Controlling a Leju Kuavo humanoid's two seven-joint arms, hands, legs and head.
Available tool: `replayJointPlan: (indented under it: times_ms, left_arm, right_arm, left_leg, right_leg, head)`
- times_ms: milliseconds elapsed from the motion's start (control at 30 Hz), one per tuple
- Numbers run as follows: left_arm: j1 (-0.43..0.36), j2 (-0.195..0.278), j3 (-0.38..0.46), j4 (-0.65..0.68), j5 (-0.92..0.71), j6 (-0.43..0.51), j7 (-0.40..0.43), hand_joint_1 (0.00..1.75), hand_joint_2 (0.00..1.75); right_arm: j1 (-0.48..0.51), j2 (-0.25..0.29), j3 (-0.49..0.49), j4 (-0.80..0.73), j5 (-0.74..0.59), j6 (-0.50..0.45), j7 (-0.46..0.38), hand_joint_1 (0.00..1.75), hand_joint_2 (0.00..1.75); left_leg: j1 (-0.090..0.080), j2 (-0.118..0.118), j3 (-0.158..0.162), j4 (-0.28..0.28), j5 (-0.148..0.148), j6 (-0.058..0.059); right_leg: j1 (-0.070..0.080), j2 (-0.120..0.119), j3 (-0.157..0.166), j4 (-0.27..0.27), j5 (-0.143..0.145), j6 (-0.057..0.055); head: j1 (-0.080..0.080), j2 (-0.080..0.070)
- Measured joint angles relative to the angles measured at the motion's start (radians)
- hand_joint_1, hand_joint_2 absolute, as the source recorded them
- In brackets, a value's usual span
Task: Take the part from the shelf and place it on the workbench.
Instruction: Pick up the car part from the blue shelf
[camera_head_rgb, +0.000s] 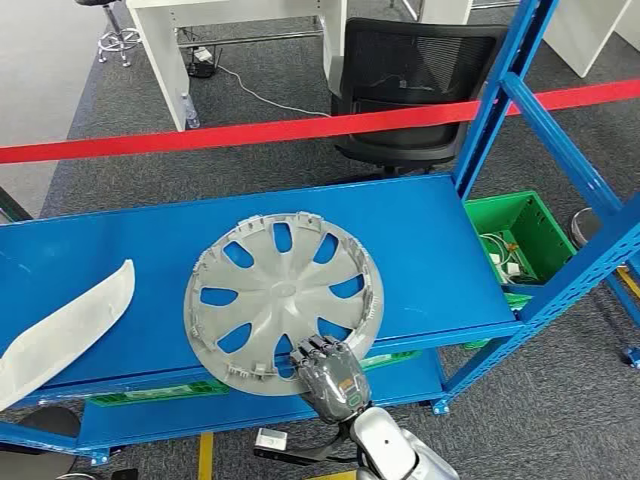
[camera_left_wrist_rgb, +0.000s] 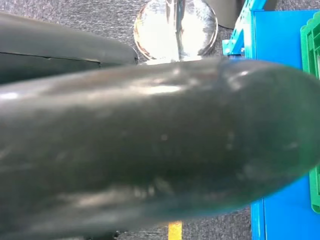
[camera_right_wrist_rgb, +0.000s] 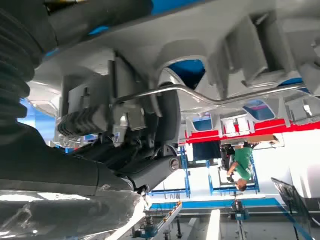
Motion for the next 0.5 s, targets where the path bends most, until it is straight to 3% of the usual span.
replayJointPlan:
  times_ms: [500]
  left_arm:
    - [0.0, 0.0, 0.0, 0.0, -0.01, 0.005, 0.003, 0.0, 0.0]
  right_arm:
    - [0.005, -0.008, 0.0, -0.001, 0.001, -0.016, 0.0, 1.75, 1.75]
  left_leg:
    - [0.0, 0.0, 0.0, 0.0, 0.0, 0.0]
  right_leg:
    - [0.0, 0.0, 0.0, 0.0, 0.0, 0.0]
  head:
    - [0.0, 0.0]
